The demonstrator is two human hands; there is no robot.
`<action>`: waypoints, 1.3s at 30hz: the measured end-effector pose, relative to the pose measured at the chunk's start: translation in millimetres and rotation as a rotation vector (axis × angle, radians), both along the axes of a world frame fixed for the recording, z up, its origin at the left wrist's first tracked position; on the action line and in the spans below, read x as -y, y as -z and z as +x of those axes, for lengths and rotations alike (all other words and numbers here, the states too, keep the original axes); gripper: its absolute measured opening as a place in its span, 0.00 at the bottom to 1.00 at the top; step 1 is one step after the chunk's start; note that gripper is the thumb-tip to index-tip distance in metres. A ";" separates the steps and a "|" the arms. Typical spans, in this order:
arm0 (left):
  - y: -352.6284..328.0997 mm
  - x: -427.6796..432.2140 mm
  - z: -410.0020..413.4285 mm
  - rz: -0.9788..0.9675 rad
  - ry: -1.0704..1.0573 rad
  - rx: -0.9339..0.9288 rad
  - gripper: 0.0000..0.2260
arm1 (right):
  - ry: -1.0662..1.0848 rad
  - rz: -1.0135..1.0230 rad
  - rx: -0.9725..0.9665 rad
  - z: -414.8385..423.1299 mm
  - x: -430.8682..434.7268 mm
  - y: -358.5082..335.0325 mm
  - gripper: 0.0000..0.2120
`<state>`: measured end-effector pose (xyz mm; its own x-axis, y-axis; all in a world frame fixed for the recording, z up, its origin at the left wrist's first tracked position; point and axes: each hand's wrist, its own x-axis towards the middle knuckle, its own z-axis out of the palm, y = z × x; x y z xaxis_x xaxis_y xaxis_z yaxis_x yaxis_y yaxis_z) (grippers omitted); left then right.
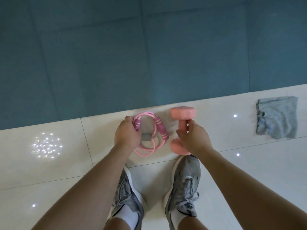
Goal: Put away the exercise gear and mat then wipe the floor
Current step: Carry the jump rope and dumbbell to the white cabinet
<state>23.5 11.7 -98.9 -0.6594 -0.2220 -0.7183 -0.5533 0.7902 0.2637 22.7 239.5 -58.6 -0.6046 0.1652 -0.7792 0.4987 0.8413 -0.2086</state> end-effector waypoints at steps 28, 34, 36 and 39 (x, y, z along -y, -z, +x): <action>-120.2 11.4 -24.3 0.124 -0.059 -0.148 0.05 | 0.018 0.013 -0.048 -16.4 -4.1 -92.2 0.07; -185.5 7.4 -42.0 0.146 -0.061 -0.212 0.06 | 0.051 0.013 -0.108 -25.8 -6.4 -158.5 0.08; -209.2 4.3 -47.2 0.162 -0.060 -0.230 0.06 | 0.067 0.008 -0.132 -26.5 -8.4 -182.8 0.08; -246.2 -0.9 -54.0 0.194 -0.065 -0.258 0.07 | 0.078 0.004 -0.139 -26.1 -12.2 -218.9 0.08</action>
<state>-30.5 12.6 147.3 -0.8144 -0.1450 -0.5619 -0.4959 0.6769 0.5440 -3.4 251.7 160.4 -0.6917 0.2189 -0.6882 0.5293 0.8020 -0.2768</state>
